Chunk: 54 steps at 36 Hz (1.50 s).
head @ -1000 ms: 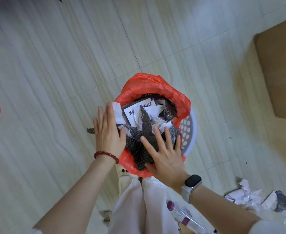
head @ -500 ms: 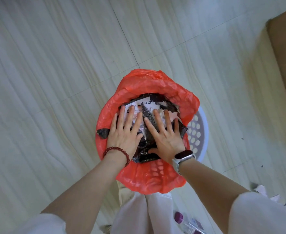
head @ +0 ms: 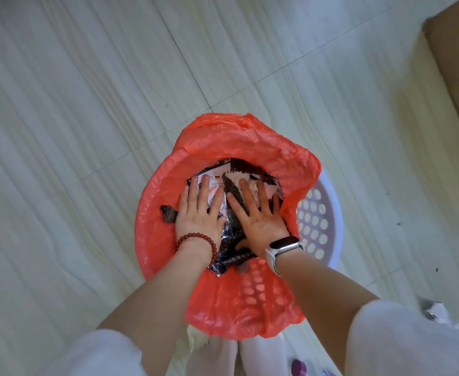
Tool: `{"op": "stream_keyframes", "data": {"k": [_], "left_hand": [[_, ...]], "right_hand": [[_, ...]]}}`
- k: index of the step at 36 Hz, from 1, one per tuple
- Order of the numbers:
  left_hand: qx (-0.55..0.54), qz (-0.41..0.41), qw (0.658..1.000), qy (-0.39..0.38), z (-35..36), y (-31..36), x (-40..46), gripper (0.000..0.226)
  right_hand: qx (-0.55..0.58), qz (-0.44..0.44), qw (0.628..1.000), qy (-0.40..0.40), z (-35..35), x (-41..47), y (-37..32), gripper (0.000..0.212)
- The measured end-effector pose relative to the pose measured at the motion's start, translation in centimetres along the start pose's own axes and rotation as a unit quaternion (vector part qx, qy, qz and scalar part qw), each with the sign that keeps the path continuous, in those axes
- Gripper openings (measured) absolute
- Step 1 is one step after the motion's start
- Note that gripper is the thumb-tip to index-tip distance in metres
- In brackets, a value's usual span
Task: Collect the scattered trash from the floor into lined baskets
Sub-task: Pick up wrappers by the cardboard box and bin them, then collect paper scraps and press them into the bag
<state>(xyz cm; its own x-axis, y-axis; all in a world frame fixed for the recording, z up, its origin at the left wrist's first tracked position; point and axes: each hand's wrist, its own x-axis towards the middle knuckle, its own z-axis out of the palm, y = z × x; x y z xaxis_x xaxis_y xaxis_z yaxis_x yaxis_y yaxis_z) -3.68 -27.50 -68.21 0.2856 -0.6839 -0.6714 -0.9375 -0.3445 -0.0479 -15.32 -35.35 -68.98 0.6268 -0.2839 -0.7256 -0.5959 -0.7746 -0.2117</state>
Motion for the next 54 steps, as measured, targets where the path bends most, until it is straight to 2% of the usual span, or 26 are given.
{"op": "stream_keyframes", "data": {"k": [6,10,14,18,21,25,27,33,39,43,46,50,54], "left_hand": [[-0.143,0.021,0.986,0.079,-3.4,-0.8,-3.1,0.058],[-0.164,0.018,0.983,0.073,-7.1,-1.2,-5.9,0.056],[-0.199,0.012,0.978,0.055,-11.3,-1.4,-9.0,0.056],[-0.282,-0.005,0.958,0.049,-15.7,-1.4,-12.4,0.05],[-0.343,-0.031,0.938,0.037,-19.1,-1.0,-15.4,0.042],[-0.38,-0.026,0.922,0.062,-24.2,0.6,-19.9,0.039],[-0.37,0.002,0.927,0.056,-26.6,2.0,-22.4,0.039],[-0.314,0.122,0.942,0.007,-31.1,9.0,-28.7,0.033],[-0.228,0.251,0.938,-0.072,-31.1,18.8,-32.8,0.033],[-0.152,0.313,0.932,-0.098,-29.9,25.5,-35.3,0.032],[-0.099,0.349,0.923,-0.124,-28.5,30.5,-37.4,0.032],[-0.035,0.379,0.914,-0.139,-26.4,36.1,-39.3,0.033],[0.016,0.39,0.908,-0.151,-22.6,42.8,-39.7,0.033]], "right_hand": [[0.097,0.05,0.993,0.041,-2.2,-4.5,-1.7,0.085],[0.171,0.052,0.98,0.092,-4.5,-8.2,-3.3,0.074],[0.205,0.06,0.974,0.072,-7.4,-12.3,-4.1,0.066],[0.259,0.081,0.961,0.052,-11.1,-16.6,-4.4,0.044],[0.325,0.111,0.937,0.068,-13.6,-20.9,-4.4,0.035],[0.43,0.172,0.882,0.09,-16.3,-28.4,-4.0,0.031],[0.492,0.222,0.835,0.108,-17.2,-32.5,-3.5,0.033],[0.642,0.351,0.652,0.198,-15.1,-44.2,-2.6,0.031],[0.742,0.429,0.448,0.256,-8.1,-53.6,-3.7,0.028],[0.767,0.473,0.321,0.292,-2.9,-58.3,-4.2,0.023],[0.781,0.487,0.24,0.31,1.0,-61.2,-3.9,0.022],[0.791,0.491,0.162,0.327,5.2,-64.0,-2.3,0.022],[0.794,0.492,0.124,0.334,10.7,-65.8,1.0,0.023]]}}
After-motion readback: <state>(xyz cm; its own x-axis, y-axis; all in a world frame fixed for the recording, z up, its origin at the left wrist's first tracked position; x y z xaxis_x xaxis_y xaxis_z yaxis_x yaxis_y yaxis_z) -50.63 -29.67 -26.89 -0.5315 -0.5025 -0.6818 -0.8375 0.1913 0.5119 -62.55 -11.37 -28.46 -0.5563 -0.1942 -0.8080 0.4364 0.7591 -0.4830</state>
